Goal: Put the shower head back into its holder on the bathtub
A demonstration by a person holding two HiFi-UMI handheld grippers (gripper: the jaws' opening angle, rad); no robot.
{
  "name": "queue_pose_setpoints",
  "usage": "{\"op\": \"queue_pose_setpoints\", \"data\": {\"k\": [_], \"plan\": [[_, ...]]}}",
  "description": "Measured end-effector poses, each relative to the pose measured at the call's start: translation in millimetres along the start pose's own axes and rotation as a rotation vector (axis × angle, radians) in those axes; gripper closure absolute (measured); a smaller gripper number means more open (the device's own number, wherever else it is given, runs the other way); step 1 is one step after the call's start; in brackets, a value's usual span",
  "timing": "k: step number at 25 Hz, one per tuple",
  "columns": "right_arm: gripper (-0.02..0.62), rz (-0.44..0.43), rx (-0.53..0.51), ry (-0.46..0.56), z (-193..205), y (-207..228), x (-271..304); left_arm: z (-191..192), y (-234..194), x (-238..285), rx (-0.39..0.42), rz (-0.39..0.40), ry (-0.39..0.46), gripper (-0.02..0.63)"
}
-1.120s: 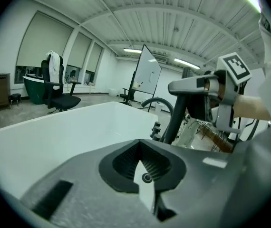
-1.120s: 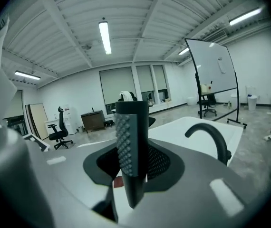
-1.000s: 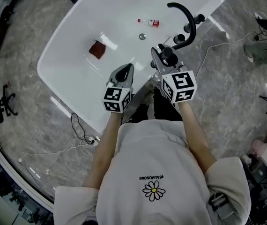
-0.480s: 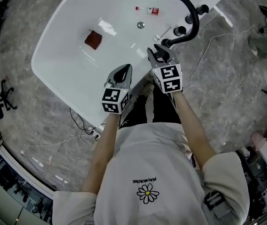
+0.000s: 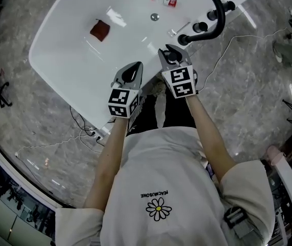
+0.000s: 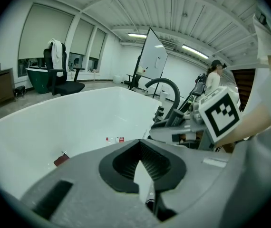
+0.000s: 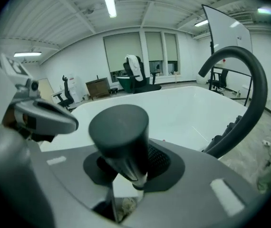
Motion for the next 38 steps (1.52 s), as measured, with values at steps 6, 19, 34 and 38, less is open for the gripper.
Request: {"op": "queue_pose_setpoints", "data": {"k": [6, 19, 34, 38], "plan": [[0.488, 0.011, -0.045, -0.061, 23.4, -2.3, 9.6, 3.7, 6.6, -10.6, -0.013, -0.01, 0.017, 0.606], [0.39, -0.129, 0.014, -0.292, 40.8, -10.1, 6.2, -65.9, 17.6, -33.4, 0.117, 0.034, 0.19, 0.606], [0.588, -0.036, 0.062, 0.663, -249.3, -10.5, -232.2, -255.3, 65.9, -122.4, 0.051, 0.198, 0.76, 0.606], [0.588, 0.06, -0.056, 0.685, -242.5, -28.8, -266.2, -260.9, 85.2, -132.4, 0.135, 0.245, 0.769, 0.606]]}}
Point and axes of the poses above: the fingertips, and each gripper's own axes: x forward along the fingers, y to its right, z out of its underside, the point moved 1 cm from there along -x, backward along the fingers, and after that the axes turned 1 degree about -z, right-handed, at the moved point
